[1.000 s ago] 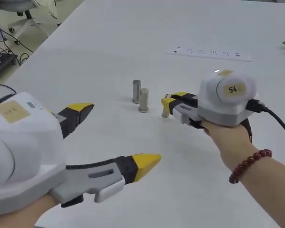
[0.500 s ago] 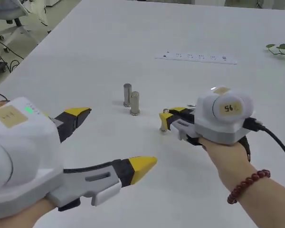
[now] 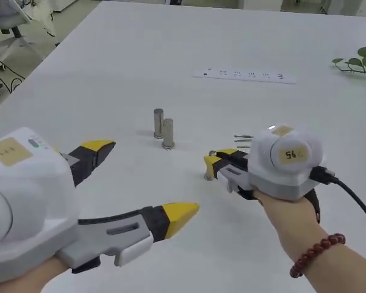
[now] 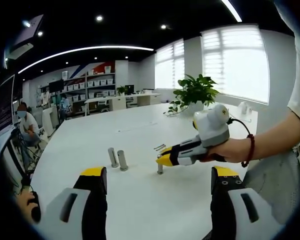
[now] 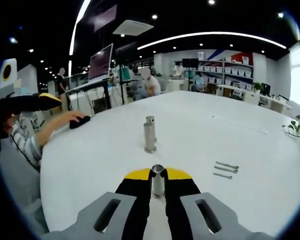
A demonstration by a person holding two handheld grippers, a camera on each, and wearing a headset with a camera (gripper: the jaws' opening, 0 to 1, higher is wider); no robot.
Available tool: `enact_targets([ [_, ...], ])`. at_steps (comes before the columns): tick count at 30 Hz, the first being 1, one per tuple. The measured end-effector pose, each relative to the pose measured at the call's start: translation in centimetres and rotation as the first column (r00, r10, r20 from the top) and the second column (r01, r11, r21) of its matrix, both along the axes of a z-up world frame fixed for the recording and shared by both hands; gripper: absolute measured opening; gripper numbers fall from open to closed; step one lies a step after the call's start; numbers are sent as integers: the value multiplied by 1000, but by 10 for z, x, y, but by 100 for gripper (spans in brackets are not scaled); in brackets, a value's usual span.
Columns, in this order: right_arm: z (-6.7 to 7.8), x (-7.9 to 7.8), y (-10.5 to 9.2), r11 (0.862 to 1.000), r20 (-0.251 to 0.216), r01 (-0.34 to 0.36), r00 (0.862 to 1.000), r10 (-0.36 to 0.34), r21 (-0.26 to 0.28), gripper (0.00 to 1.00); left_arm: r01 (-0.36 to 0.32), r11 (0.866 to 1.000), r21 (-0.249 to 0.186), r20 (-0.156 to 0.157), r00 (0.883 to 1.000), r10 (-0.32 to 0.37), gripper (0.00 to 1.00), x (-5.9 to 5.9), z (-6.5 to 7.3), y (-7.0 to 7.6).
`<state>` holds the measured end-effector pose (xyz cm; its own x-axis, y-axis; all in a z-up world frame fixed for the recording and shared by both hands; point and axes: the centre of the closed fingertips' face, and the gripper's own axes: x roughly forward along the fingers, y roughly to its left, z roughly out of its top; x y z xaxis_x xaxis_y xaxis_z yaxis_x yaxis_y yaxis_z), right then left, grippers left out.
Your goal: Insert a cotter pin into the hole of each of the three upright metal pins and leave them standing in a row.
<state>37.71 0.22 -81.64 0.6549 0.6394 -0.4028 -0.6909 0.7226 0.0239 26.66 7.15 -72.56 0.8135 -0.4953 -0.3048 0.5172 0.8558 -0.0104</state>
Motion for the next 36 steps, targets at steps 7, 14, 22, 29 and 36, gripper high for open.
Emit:
enact_targets([
  [7,0,-2,1,1000,0,0,1000,0,17,11,0,1000,1,-2,1000,0,85,-1,-1,0],
  [14,-3,-4,2,1000,-11,-1,1000,1,23,17,-1,1000,1,-5,1000,1,85,-1,-1,1],
  [22,0,-8,2,999,-23,-12,1000,13,43,25,0,1000,2,-9,1000,0,85,-1,-2,1],
  [29,12,-12,-1,998,-42,-37,998,39,57,33,0,1000,0,-7,1000,0,86,-2,-2,0],
  [36,28,-15,-7,995,-36,-73,996,76,69,38,0,1000,-1,-10,1000,0,86,-3,-2,-1],
])
